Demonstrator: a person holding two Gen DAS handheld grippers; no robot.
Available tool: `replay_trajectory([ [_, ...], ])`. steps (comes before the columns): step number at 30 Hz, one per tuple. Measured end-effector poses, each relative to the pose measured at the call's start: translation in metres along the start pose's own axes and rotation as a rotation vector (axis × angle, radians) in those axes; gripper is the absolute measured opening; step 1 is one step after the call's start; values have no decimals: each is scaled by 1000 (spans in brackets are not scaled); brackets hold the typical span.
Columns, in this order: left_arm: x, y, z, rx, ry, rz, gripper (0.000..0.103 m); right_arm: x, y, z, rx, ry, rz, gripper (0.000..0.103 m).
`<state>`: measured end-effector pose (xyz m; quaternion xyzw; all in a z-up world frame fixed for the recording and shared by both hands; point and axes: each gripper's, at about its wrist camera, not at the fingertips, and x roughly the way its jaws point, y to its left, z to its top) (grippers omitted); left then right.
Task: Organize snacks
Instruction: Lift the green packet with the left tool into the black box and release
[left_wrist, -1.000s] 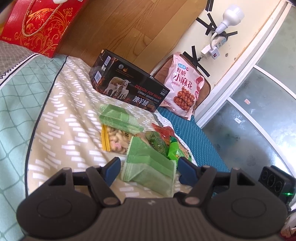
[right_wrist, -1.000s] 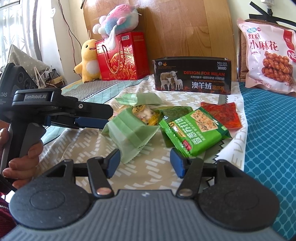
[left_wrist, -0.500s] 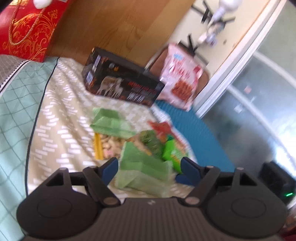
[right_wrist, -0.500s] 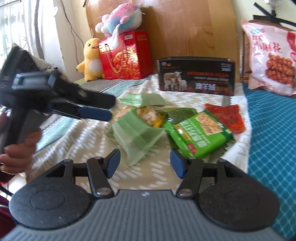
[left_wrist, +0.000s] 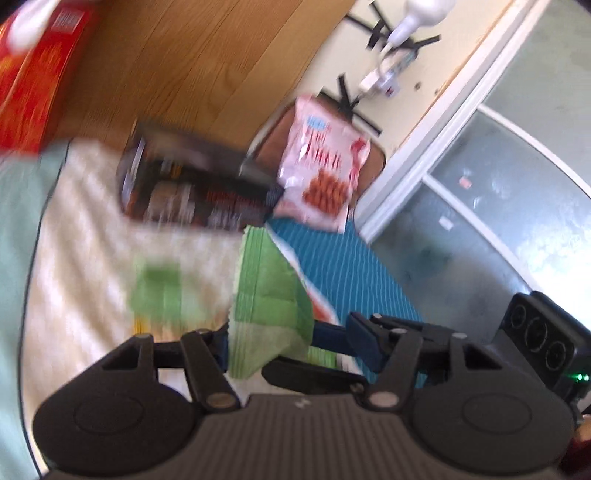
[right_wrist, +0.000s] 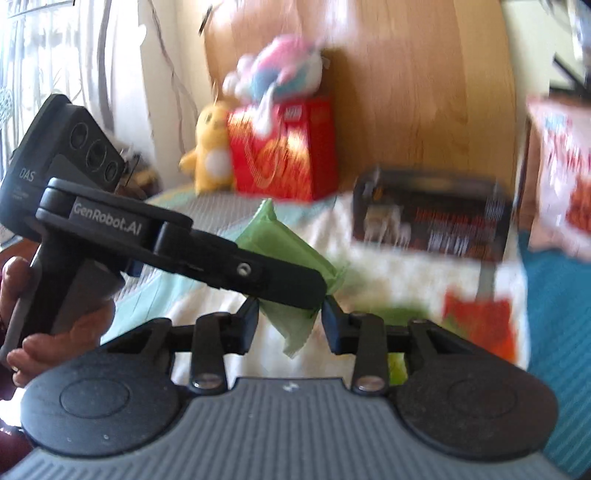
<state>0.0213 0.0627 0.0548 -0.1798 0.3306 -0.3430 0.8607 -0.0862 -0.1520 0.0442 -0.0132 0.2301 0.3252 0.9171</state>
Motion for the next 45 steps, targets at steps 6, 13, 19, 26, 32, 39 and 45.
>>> replay_trajectory([
  [6, 43, -6, 92, 92, -57, 30, 59, 41, -43, 58, -22, -87, -103, 40],
  [13, 124, 29, 155, 57, -72, 245, 74, 124, -112, 104, -3, -24, -273, 44],
  [19, 85, 65, 125, -61, -97, 191, 81, 91, -149, 83, 117, -20, -277, 55],
  [26, 33, 88, 74, -136, -5, 172, 83, 56, -137, 42, 317, 90, -40, 57],
  [32, 20, 91, 39, -189, 68, 144, 83, 65, -75, 30, 223, 187, 126, 69],
  [39, 44, 93, 16, -225, 138, 142, 59, 105, -32, 25, 104, 272, 79, 52],
  [45, 24, 74, 39, -179, 38, 104, 59, 90, -29, 37, 76, 166, 42, 46],
])
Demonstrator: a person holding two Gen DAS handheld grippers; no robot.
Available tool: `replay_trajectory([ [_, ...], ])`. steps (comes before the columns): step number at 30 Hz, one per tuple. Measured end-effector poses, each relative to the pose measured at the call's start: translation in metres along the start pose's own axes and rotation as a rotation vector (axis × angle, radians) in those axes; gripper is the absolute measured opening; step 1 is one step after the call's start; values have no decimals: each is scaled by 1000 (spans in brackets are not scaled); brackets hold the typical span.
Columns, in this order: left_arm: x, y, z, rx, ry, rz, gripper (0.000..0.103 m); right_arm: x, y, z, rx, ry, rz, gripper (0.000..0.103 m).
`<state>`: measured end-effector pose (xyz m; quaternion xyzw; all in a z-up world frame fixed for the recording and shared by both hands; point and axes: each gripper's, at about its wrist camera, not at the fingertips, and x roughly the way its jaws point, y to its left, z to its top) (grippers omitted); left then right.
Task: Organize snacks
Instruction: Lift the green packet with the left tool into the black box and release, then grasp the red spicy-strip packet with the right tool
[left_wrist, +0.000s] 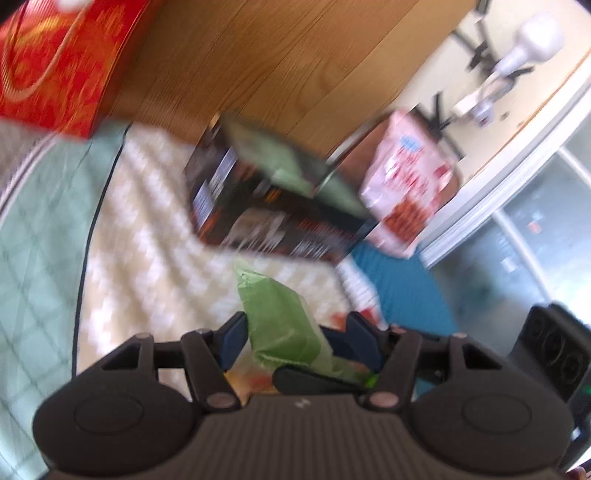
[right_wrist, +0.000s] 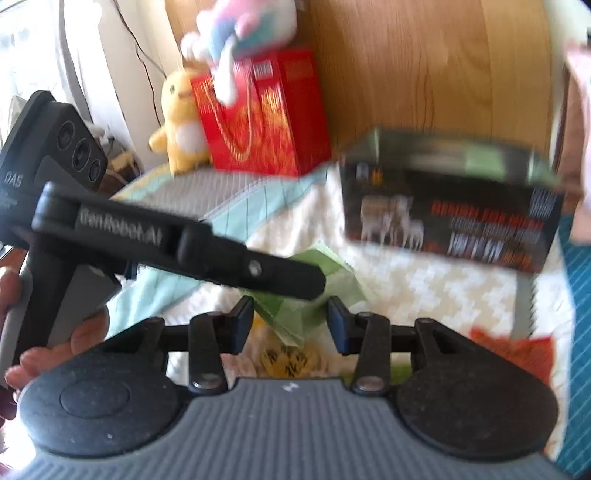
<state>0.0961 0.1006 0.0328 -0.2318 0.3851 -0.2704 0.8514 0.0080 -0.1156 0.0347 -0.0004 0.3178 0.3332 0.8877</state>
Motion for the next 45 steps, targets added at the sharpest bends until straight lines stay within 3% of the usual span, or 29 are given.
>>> replay_trajectory([
  [7, -6, -41, 47, 122, -138, -48, 60, -17, -8, 32, -52, -191, -81, 44],
  [11, 15, -46, 79, 159, -197, 20, 60, 5, -30, 62, -42, -237, -109, 44],
  [12, 23, -45, 87, 164, -205, 44, 64, 14, -35, 68, -45, -243, -120, 45],
  [13, 32, -42, 94, 161, -204, 73, 73, 24, -39, 74, -41, -236, -134, 46],
  [14, 41, -39, 100, 151, -195, 108, 76, 30, -43, 78, -37, -220, -148, 52],
  [17, 60, -28, 104, 132, -152, 186, 75, 45, -55, 83, -28, -173, -210, 54],
  [22, 37, -26, 79, 119, -162, 128, 75, -2, -70, 56, 12, -217, -188, 57],
  [26, 16, -27, 47, 116, -121, 67, 76, -43, -89, 18, 67, -219, -240, 58],
  [30, 16, -30, 12, 85, -37, -15, 76, -75, -119, -23, 230, -166, -286, 58],
  [33, 17, -34, -12, 70, 10, -68, 76, -92, -130, -49, 362, -149, -254, 58],
  [37, 25, -41, -31, 71, 52, -100, 76, -94, -125, -63, 396, -131, -253, 57],
  [39, 31, -44, -34, 64, 69, -95, 76, -87, -126, -63, 406, -104, -257, 48],
  [45, 35, -43, -37, 50, 82, -85, 76, -67, -116, -60, 383, -48, -187, 45],
])
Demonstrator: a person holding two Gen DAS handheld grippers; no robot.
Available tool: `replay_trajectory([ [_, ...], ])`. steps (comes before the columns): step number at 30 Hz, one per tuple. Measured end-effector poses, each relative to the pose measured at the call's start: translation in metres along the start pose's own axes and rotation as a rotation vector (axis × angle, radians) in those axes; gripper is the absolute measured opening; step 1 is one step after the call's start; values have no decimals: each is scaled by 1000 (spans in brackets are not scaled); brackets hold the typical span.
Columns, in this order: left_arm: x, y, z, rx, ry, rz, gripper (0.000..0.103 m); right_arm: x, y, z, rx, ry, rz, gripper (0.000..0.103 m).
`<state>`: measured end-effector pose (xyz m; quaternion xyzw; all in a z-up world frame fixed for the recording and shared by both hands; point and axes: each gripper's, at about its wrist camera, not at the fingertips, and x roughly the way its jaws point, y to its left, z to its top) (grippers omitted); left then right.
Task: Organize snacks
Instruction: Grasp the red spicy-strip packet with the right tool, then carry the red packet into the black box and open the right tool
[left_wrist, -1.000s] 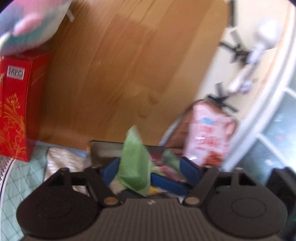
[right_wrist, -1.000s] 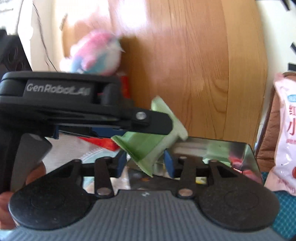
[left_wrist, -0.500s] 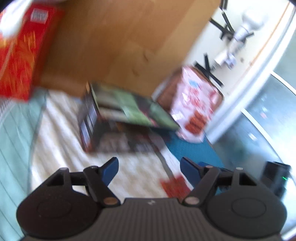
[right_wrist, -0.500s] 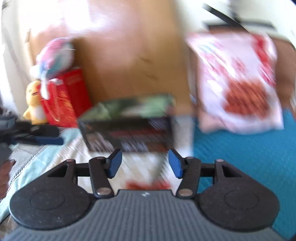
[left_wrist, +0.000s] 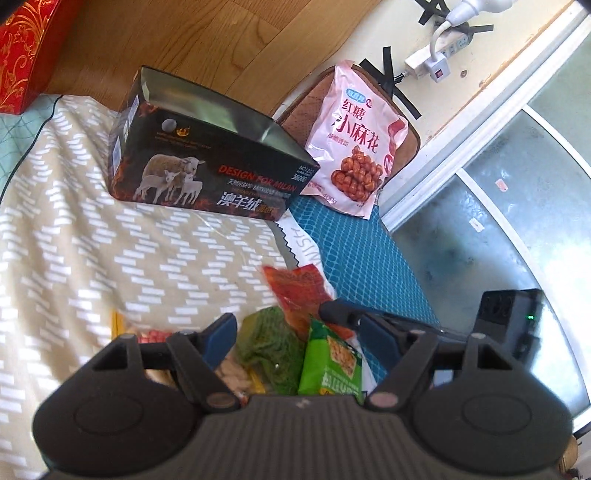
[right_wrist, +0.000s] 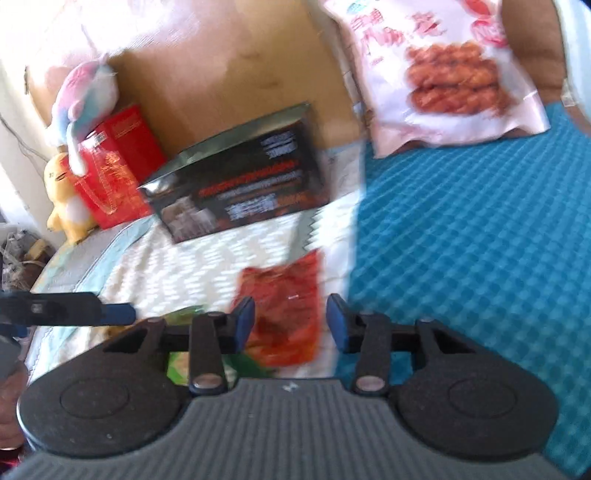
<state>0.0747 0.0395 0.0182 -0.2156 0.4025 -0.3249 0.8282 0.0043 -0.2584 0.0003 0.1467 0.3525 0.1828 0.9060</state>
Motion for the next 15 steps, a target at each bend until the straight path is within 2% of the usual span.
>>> replay_trajectory([
  [2, 1, 4, 4, -16, -2, 6, 76, 2, 8, -1, 6, 34, 102, 39],
  [5, 2, 12, 8, -53, -5, 9, 76, 4, 19, -3, 5, 53, 223, 39],
  [6, 2, 15, 9, -64, -4, 13, 76, 4, 21, -2, -2, 48, 228, 40],
  [8, 4, 18, 12, -78, 2, 17, 76, 3, 21, 1, -25, 21, 182, 41],
  [10, 5, 20, 13, -83, 11, 10, 76, 4, 10, 4, 13, 24, 169, 41],
  [15, 13, 31, 15, -116, 27, 9, 76, 11, -17, 1, 177, 80, 250, 41],
])
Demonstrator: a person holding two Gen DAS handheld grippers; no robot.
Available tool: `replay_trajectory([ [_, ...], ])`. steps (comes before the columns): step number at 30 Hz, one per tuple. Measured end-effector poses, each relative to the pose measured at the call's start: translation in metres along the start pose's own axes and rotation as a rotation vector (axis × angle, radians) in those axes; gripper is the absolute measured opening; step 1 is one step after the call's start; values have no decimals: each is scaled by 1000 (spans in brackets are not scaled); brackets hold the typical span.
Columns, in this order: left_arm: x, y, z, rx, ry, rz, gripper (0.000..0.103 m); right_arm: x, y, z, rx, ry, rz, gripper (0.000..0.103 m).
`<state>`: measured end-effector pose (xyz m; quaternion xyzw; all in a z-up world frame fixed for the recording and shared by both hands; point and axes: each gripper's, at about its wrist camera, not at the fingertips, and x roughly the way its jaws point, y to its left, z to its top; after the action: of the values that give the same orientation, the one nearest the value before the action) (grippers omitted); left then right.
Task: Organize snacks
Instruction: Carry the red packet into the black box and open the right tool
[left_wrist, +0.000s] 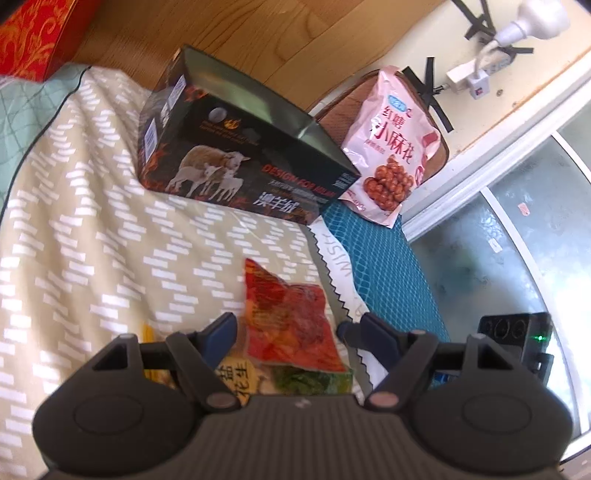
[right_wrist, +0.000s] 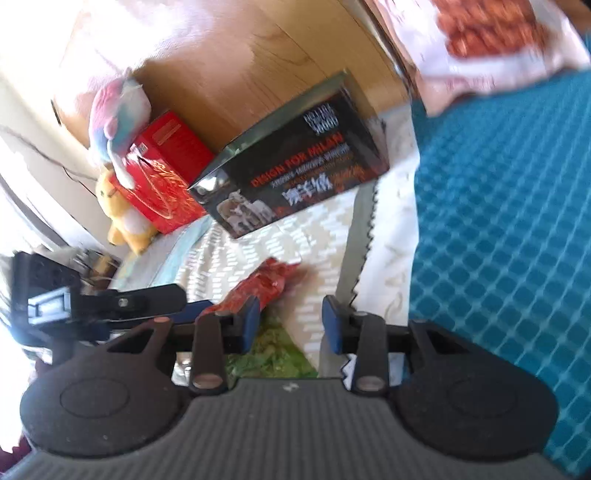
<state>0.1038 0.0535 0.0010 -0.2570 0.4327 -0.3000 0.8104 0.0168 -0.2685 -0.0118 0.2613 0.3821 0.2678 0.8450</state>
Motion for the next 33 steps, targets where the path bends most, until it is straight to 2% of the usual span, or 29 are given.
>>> replay_trajectory([
  [4, 2, 6, 0, -24, -9, -10, 74, 6, 0, -1, 48, 17, 55, 39],
  [5, 2, 5, -1, -21, -13, -8, 73, 11, 2, -1, 50, 23, 62, 30],
  [6, 4, 4, -2, -16, -14, -9, 68, 15, 4, 0, 51, 33, 65, 18],
  [9, 3, 1, -4, -14, -28, -2, 68, 27, 15, 0, 42, 37, 71, 12],
  [14, -9, -2, 9, -50, -61, -74, 66, 16, 33, 12, 14, -14, 124, 9],
  [17, -19, -14, 29, -19, -114, -97, 66, 9, 50, 29, -33, -69, 131, 9],
  [20, -26, -32, 57, 37, -172, -84, 66, 7, 66, 53, -92, -139, 124, 9],
  [24, -26, -49, 95, 123, -258, -14, 68, 23, 80, 90, -167, -218, 73, 9],
  [26, -18, -48, 109, 123, -282, 19, 71, 39, 80, 102, -175, -233, 57, 10],
  [27, -12, -46, 114, 119, -292, 38, 73, 48, 79, 108, -179, -235, 33, 14],
  [28, -5, -43, 118, 117, -298, 65, 75, 57, 79, 111, -192, -234, 1, 16],
  [30, 10, -38, 120, 123, -287, 139, 75, 75, 81, 110, -245, -226, -102, 30],
  [31, 13, -37, 118, 127, -275, 166, 75, 81, 82, 108, -275, -223, -153, 32],
  [33, 7, -34, 107, 128, -274, 150, 75, 76, 82, 98, -322, -244, -204, 33],
])
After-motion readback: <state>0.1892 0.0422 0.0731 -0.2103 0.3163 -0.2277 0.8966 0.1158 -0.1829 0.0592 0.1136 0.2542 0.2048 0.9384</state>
